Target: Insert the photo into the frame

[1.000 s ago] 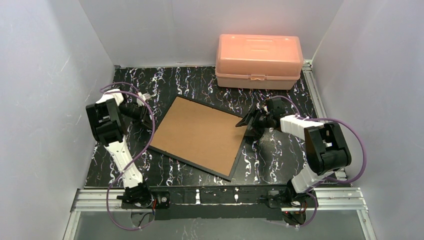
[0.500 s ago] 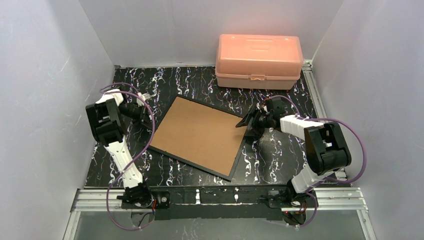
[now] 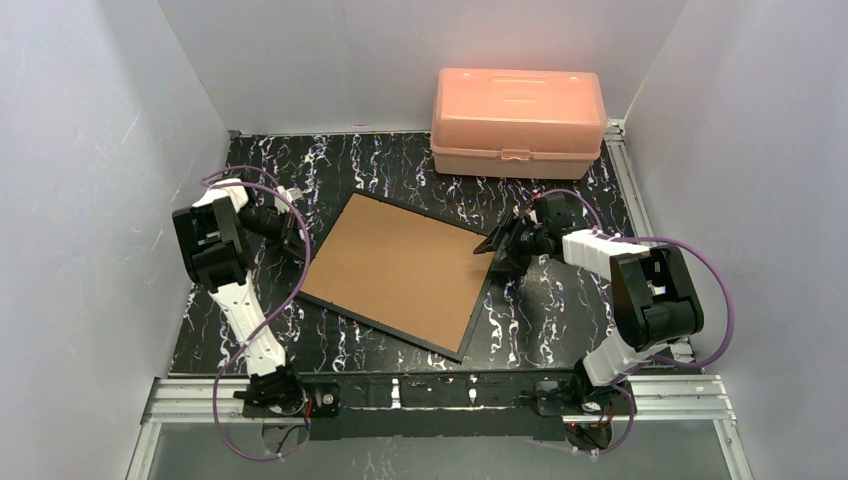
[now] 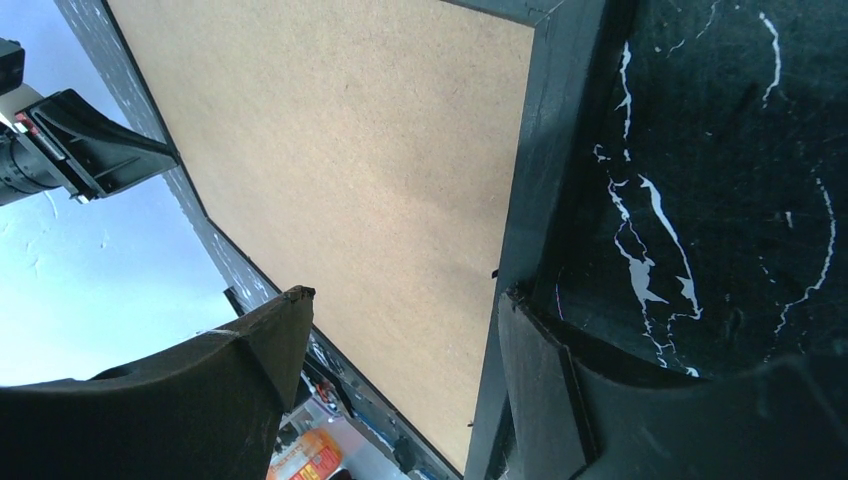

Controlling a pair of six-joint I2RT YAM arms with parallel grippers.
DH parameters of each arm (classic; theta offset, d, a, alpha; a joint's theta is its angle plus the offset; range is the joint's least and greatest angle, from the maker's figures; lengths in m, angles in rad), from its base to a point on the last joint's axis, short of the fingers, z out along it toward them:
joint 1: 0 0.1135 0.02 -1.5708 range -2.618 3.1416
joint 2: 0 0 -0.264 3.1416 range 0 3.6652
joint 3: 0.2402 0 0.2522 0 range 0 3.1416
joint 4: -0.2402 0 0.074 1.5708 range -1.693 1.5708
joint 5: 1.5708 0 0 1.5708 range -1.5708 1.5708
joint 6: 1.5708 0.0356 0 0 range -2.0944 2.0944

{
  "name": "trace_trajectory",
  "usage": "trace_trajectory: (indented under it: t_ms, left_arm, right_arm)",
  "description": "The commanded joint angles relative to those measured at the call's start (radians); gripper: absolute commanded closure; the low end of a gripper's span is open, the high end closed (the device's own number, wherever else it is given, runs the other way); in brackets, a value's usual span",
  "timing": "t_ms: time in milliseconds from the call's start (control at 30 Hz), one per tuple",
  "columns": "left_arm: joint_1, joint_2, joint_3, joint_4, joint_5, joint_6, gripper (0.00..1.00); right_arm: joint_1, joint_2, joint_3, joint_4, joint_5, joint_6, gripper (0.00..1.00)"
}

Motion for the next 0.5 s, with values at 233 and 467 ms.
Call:
trace_trajectory:
  t_ms: [233,467]
  left_arm:
    - [-0.032,0.016,-0.021,0.026,-0.081,0.033,0.98]
    - [-0.048,0.016,-0.02,0.025,-0.082,0.034,0.98]
  right_arm:
    - [-0.007,0.0,-0.002,0.01,0.029,-0.01,0.23]
    - [0.001,0.029,-0.034,0.067,0.021,0.024,0.24]
